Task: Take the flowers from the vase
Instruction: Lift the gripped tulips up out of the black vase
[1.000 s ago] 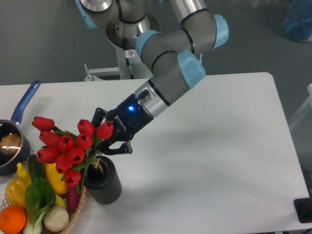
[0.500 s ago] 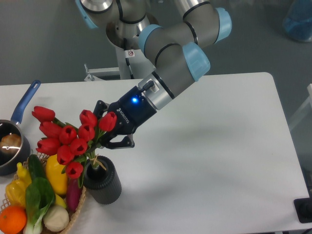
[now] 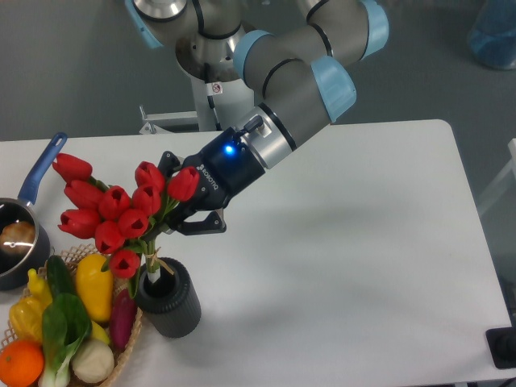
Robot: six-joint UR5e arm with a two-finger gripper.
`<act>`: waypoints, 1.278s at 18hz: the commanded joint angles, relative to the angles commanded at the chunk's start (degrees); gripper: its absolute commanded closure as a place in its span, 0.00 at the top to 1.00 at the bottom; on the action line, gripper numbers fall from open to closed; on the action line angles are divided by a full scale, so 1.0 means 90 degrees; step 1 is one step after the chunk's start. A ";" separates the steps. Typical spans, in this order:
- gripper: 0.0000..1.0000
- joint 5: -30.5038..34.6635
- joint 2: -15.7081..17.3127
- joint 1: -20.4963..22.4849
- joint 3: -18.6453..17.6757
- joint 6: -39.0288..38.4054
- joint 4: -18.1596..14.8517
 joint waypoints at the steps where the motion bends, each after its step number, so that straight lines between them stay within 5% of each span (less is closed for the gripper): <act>1: 0.21 -0.0040 0.0010 0.0010 0.0000 -0.0020 0.0000; 23: 0.21 -0.0265 0.0293 0.0742 0.0029 -0.0489 -0.0020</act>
